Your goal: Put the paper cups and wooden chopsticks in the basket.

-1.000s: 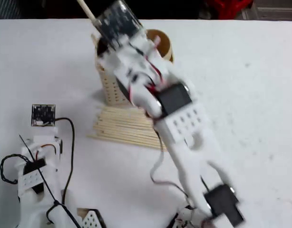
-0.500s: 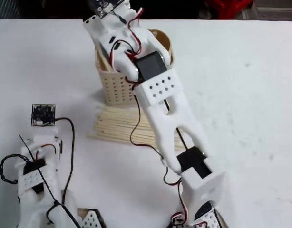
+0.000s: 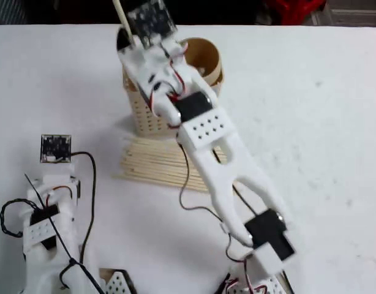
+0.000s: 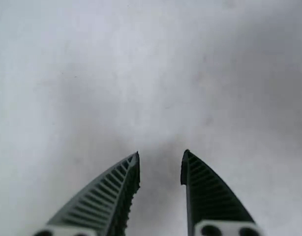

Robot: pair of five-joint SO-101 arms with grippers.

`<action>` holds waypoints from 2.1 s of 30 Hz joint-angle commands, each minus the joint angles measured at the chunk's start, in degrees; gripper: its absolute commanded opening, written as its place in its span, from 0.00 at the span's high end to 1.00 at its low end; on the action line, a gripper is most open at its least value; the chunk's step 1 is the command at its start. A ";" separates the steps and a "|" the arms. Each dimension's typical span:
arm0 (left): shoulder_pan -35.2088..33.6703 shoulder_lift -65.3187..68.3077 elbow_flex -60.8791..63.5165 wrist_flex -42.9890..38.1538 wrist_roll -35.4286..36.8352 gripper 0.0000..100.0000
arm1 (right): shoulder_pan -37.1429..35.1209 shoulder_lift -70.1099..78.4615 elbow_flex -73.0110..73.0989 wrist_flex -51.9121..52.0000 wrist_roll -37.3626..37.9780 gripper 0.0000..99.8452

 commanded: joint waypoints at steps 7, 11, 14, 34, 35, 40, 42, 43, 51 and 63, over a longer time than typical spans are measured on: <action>0.04 -1.36 -0.35 -0.62 -0.35 0.85 | 0.92 -19.38 22.95 -4.09 -0.62 0.83; 0.04 -1.36 -0.35 -0.62 -0.35 0.85 | 0.84 -26.33 27.52 -2.15 -0.62 0.80; 0.04 -1.36 -0.35 -0.62 -0.35 0.85 | 0.92 -31.52 27.96 5.14 -0.62 0.84; -0.13 -1.36 -0.35 -0.62 -0.09 0.85 | -8.92 -42.95 43.78 43.82 23.03 0.87; -0.13 -1.36 -0.35 -0.62 -0.09 0.85 | -9.89 -41.89 46.95 41.01 24.53 0.87; -0.13 -1.36 -0.35 -0.62 -0.09 0.85 | -14.55 -34.86 57.14 27.74 26.90 0.87; -0.13 -1.36 -0.35 -0.62 -0.09 0.85 | -15.34 -31.16 57.93 24.92 26.90 0.87; -0.13 -1.36 -0.35 -0.62 -0.09 0.85 | -15.43 -29.23 57.93 23.69 26.90 0.87; -0.13 -1.36 -0.35 -0.62 -0.09 0.85 | -15.08 -16.84 56.00 17.80 26.99 0.87; -0.13 -1.36 -0.35 -0.62 -0.09 0.85 | -12.79 -15.96 54.86 17.89 26.99 0.87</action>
